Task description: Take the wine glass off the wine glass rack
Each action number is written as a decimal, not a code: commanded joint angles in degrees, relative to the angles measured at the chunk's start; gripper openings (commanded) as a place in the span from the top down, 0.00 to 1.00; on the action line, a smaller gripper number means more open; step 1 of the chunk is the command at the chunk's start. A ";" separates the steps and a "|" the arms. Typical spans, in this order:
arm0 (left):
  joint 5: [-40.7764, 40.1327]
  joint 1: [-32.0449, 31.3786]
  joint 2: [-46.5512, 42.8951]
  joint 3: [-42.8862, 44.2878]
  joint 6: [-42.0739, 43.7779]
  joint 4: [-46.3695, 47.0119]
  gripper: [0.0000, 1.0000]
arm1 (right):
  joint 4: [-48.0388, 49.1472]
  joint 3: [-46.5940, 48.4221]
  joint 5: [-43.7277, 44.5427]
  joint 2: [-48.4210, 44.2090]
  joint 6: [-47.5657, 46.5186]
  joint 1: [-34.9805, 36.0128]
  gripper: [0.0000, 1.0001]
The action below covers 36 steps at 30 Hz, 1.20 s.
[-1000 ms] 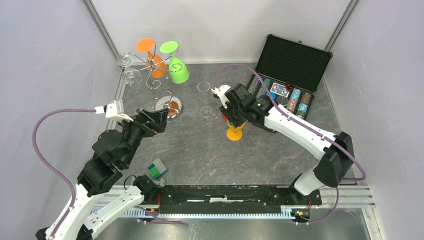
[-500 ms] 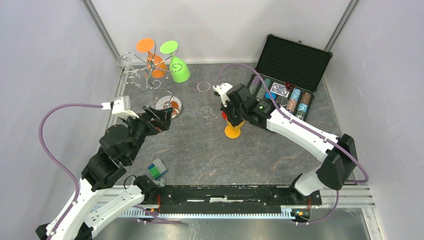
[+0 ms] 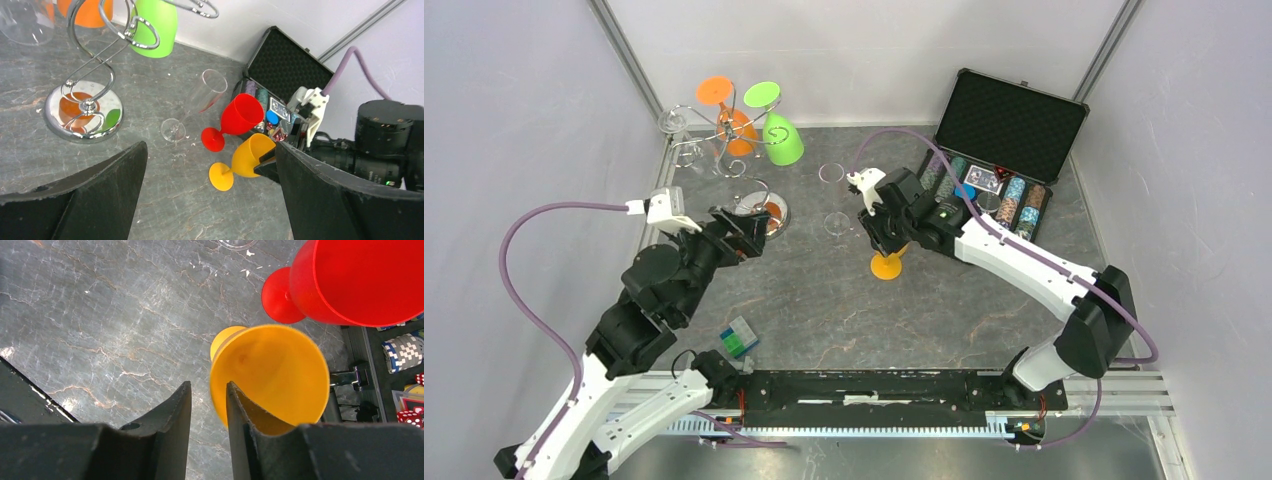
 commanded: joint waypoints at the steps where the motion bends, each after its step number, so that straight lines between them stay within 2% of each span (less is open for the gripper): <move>1: -2.66 -0.22 1.92 5.19 0.74 1.86 0.00 | 0.85 3.43 0.02 -0.02 -0.37 0.23 0.62; 6: -4.99 -0.23 7.90 10.24 2.47 2.86 0.00 | 1.11 4.63 0.70 -2.49 -0.60 0.21 0.55; 10: -7.32 0.07 15.94 17.35 3.96 0.78 0.00 | 4.69 1.81 -0.02 -7.43 -0.47 0.21 0.37; 13: -8.41 1.78 21.46 22.19 6.12 1.22 0.00 | 8.09 -1.55 1.53 -12.31 0.47 0.25 0.32; 15: -6.22 4.92 24.54 24.91 8.08 3.62 0.00 | 10.04 -3.67 1.52 -15.43 0.83 0.21 0.30; 20: 8.95 20.29 32.33 33.86 3.25 1.84 0.00 | 14.82 -8.14 0.35 -22.41 1.80 0.25 0.27; 26: 20.58 34.27 36.73 39.62 -0.45 -1.13 0.00 | 18.23 -12.95 -0.95 -27.12 2.72 0.22 0.26; 28: 25.90 39.66 37.82 40.29 -2.42 -1.56 0.00 | 18.96 -14.39 -0.97 -28.04 2.95 0.21 0.25; 32: 40.50 54.42 41.21 40.30 -9.24 -1.28 0.00 | 20.20 -16.87 -2.42 -29.09 3.07 0.21 0.25; 36: 57.01 64.99 42.17 33.13 -19.03 7.82 0.00 | 20.76 -18.50 -4.85 -29.52 3.11 0.25 0.25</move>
